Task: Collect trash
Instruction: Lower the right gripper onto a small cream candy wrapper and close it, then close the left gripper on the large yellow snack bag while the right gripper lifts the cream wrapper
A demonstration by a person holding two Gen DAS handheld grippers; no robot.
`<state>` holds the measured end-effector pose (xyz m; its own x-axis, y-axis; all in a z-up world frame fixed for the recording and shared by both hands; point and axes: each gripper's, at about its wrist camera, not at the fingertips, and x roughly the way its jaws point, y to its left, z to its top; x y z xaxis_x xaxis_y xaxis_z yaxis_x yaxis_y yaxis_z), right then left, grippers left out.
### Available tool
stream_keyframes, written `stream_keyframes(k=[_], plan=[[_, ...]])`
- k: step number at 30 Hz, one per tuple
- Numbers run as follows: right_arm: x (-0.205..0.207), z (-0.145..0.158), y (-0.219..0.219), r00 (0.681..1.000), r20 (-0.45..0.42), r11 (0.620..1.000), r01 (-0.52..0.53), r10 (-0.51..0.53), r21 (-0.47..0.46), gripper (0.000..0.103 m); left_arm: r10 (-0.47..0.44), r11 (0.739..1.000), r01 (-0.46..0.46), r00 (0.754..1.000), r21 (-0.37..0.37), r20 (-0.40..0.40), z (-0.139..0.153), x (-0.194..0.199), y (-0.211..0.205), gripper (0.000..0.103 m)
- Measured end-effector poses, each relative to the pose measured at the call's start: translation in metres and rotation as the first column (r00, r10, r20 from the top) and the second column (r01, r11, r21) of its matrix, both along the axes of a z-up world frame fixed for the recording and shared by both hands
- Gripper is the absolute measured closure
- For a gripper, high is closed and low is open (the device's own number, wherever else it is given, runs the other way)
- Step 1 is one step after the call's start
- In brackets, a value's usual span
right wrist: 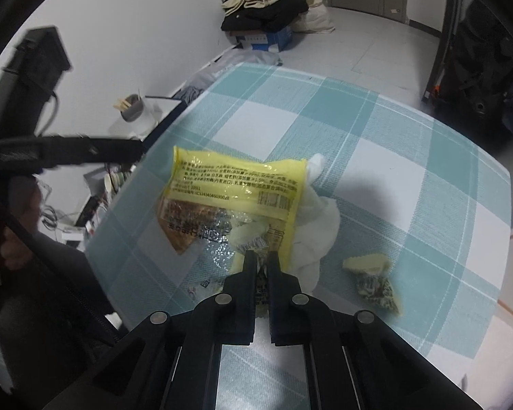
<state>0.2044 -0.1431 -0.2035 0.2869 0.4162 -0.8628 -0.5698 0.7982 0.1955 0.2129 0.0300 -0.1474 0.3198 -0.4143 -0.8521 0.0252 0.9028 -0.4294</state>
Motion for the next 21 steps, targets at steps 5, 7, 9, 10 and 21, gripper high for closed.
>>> stream_keyframes(k=[5, 7, 9, 10, 21], plan=[[0.001, 0.006, -0.015, 0.999, -0.004, 0.998, 0.038, -0.037, 0.04, 0.099, -0.019, 0.999, 0.017, 0.998, -0.031, -0.052, -0.016, 0.011, -0.006, 0.044], [0.0, 0.007, -0.019, 0.999, -0.006, 0.998, 0.044, -0.044, 0.044, 0.099, -0.029, 0.999, 0.028, 0.998, -0.025, -0.062, -0.022, 0.014, -0.008, 0.044], [-0.002, 0.007, -0.023, 0.999, -0.002, 0.998, 0.047, -0.047, 0.042, 0.099, -0.022, 1.0, 0.022, 0.997, -0.008, -0.074, -0.027, 0.016, -0.011, 0.044], [-0.001, 0.007, -0.023, 0.999, -0.001, 0.998, 0.047, -0.047, 0.039, 0.099, -0.028, 1.0, 0.028, 0.997, -0.002, -0.075, -0.027, 0.016, -0.014, 0.044], [0.005, -0.007, -0.026, 0.997, -0.04, 0.998, 0.066, -0.066, 0.0, 0.1, -0.109, 0.989, 0.109, 0.994, 0.1, 0.002, -0.023, 0.011, -0.034, 0.047]])
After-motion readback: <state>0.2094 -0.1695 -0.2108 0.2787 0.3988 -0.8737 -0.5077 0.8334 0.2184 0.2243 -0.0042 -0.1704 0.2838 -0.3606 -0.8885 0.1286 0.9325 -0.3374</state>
